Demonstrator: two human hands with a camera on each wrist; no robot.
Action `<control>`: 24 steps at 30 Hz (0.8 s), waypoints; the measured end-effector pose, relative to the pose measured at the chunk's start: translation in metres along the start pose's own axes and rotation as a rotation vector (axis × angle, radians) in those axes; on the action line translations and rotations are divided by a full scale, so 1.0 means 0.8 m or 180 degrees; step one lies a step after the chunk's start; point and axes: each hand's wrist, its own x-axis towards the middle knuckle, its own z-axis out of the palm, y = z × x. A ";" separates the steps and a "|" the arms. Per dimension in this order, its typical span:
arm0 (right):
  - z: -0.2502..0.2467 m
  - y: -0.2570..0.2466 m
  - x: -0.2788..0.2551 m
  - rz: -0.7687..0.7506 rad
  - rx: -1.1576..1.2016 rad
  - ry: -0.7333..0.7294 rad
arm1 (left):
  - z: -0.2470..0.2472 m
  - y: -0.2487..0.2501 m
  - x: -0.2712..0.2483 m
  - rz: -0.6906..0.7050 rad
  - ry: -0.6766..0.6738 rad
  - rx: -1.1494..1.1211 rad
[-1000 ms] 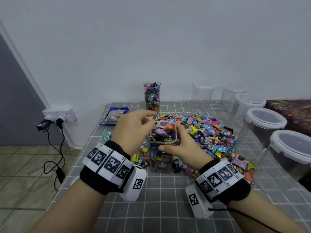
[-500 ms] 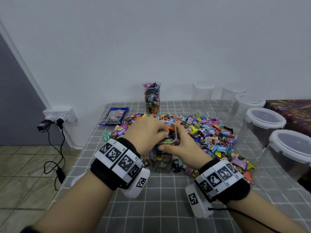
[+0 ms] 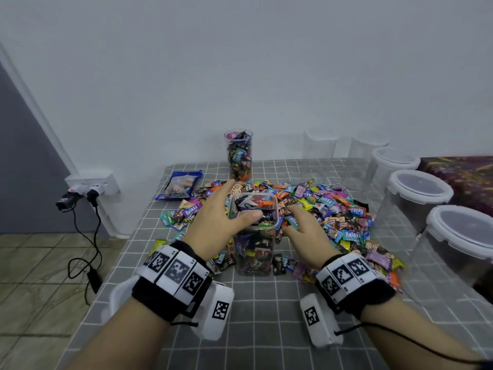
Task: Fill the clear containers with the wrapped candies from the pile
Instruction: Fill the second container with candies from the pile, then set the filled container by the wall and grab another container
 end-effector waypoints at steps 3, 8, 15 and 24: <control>0.003 0.015 0.010 -0.0076 -0.0882 -0.0082 | 0.006 -0.008 0.001 -0.0097 -0.0125 -0.0210; 0.007 0.024 0.017 0.0106 -0.1708 -0.0621 | 0.008 -0.007 -0.001 -0.0086 -0.0336 -0.0521; 0.015 0.046 0.020 0.0375 -0.2069 -0.1237 | 0.005 -0.016 0.006 -0.0086 -0.0519 -0.0796; 0.014 0.052 0.021 0.0305 -0.2006 -0.1262 | -0.005 -0.011 0.020 0.0047 -0.0400 -0.0339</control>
